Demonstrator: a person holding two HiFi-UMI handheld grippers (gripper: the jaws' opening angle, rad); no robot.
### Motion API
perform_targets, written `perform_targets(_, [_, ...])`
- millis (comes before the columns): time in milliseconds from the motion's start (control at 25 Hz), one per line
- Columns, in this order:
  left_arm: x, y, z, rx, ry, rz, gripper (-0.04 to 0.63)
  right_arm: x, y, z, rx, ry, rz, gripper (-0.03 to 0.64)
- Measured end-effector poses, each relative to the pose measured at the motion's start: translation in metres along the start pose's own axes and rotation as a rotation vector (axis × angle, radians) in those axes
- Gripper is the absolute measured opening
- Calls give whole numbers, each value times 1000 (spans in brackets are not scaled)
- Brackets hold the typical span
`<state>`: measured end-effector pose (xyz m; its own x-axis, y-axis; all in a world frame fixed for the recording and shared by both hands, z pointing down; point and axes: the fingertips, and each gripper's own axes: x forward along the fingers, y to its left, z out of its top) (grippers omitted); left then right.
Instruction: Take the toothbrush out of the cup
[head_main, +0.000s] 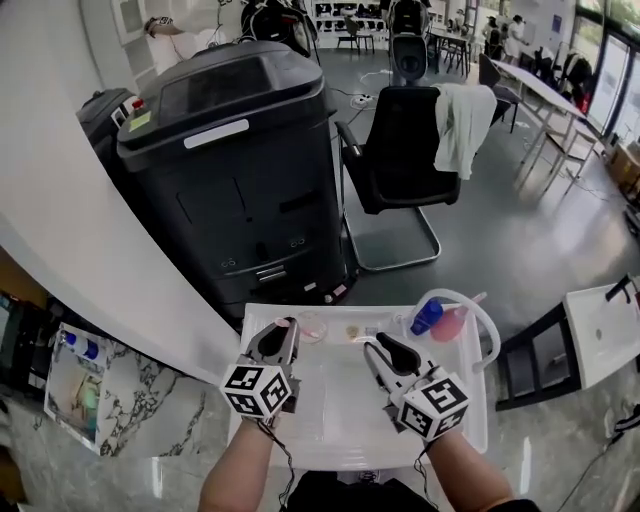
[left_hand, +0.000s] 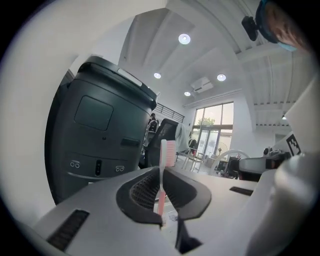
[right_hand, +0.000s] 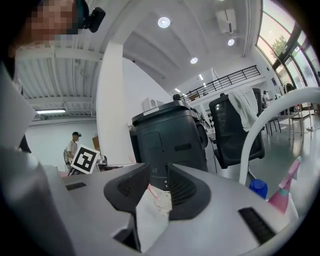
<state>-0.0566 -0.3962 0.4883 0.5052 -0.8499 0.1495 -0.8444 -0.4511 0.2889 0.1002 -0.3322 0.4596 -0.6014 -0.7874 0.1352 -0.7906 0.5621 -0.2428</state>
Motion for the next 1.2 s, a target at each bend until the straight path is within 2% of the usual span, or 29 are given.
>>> perform_targets(360, [-62, -61, 39, 100, -68, 19, 35, -41, 23, 23, -30, -57, 66, 118])
perform_targets(720, [-138, -124, 55, 166, -143, 73, 34, -79, 46, 18, -24, -66, 164, 118])
perform_targets(880, [-174, -126, 51, 167, -148, 124, 35, -78, 63, 8, -5, -51, 206, 117])
perform_targets(1200, [-230, -104, 45, 151, -140, 221, 34, -59, 108, -12, 26, -28, 282, 117])
